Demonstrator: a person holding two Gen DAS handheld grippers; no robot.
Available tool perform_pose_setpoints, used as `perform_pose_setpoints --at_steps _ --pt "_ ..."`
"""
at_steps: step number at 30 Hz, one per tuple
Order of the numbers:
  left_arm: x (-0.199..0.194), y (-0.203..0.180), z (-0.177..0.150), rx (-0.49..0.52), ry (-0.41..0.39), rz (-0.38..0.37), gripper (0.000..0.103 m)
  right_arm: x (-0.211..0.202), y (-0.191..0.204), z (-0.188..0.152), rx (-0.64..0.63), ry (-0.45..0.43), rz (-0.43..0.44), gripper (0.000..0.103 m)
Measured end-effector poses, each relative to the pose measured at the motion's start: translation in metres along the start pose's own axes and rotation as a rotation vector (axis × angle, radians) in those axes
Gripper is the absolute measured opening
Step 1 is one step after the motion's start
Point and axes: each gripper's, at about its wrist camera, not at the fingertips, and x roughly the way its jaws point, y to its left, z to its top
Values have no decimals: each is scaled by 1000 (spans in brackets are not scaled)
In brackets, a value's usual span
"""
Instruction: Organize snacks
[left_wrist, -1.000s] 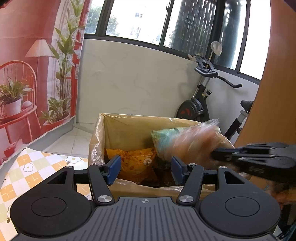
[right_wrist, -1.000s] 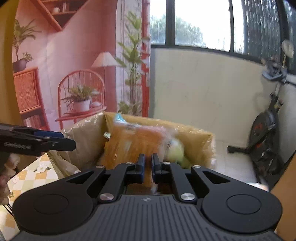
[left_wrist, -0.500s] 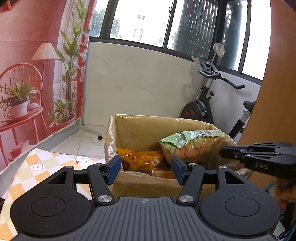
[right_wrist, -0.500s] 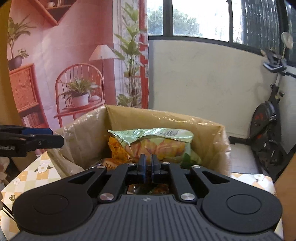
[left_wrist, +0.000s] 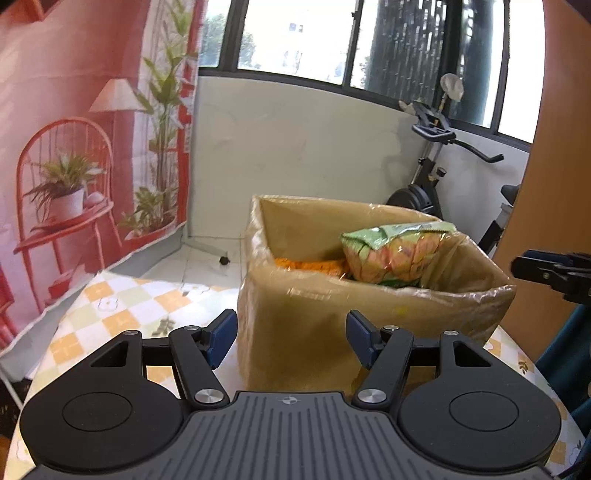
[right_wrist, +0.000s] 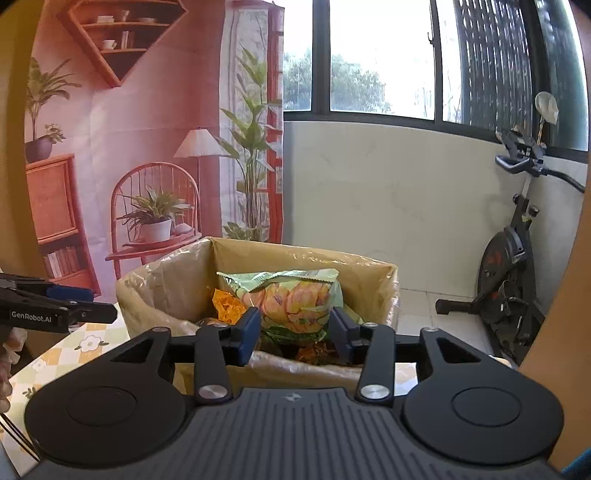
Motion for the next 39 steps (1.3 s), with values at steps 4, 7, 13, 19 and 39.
perform_pose_setpoints --at_steps 4,7,13,19,39 --pt "-7 0 -8 -24 10 3 68 -8 -4 -11 27 2 0 47" --pt "-11 -4 -17 -23 15 0 68 -12 -5 -22 32 8 -2 47" --pt "-15 -10 -38 -40 51 -13 68 -19 -11 -51 56 36 -2 47" --pt "-11 -15 -64 -56 104 -21 68 -18 -23 -82 76 94 -18 47" --pt "20 -36 -134 -75 308 -70 68 -10 -42 -155 188 237 -38 47"
